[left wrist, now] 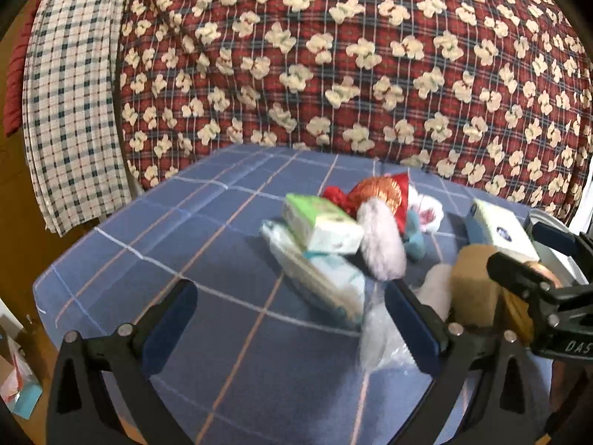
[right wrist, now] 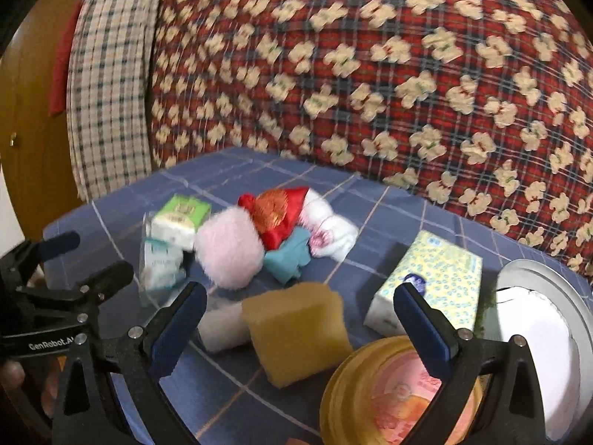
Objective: Organize soft objects
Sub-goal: 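Close the right gripper on the yellow sponge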
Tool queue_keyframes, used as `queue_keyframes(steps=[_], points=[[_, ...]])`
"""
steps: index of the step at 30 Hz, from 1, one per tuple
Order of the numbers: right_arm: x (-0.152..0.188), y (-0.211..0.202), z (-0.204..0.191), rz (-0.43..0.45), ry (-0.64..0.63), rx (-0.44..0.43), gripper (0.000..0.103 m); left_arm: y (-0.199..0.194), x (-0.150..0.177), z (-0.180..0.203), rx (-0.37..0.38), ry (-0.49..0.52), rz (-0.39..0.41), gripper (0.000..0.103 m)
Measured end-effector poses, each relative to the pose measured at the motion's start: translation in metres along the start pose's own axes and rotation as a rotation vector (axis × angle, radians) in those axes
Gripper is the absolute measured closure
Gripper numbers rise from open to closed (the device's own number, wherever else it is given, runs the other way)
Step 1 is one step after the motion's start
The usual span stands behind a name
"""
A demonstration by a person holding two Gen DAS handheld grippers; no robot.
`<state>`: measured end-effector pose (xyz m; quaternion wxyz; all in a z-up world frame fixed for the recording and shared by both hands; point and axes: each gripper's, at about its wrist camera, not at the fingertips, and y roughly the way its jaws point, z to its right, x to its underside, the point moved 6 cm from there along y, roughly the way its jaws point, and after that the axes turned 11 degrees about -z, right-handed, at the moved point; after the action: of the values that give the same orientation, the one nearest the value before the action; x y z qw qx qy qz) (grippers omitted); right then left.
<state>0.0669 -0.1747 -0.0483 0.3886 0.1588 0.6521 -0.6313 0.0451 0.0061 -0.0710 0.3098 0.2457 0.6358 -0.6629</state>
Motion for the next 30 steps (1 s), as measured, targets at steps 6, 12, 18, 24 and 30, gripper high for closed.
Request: queue_keyframes(steps=[6,12,18,24,30], points=[[0.003,0.023,-0.004,-0.085,-0.031,0.003,0.022,-0.001,0.002,-0.001,0.004,0.008,0.01,0.001],[0.012,0.04,-0.002,-0.149,-0.032,0.015,0.044,0.0,0.003,0.0,0.003,0.01,0.004,0.001],[0.01,0.022,-0.001,-0.064,-0.003,-0.032,0.054,-0.001,0.008,0.017,0.024,0.057,0.004,0.007],[0.003,-0.007,0.01,0.081,0.055,-0.03,0.054,0.0,0.014,0.039,0.048,0.116,-0.013,0.008],[0.006,-0.012,0.017,0.117,0.075,-0.005,0.054,0.015,0.02,0.063,0.045,0.187,-0.079,0.018]])
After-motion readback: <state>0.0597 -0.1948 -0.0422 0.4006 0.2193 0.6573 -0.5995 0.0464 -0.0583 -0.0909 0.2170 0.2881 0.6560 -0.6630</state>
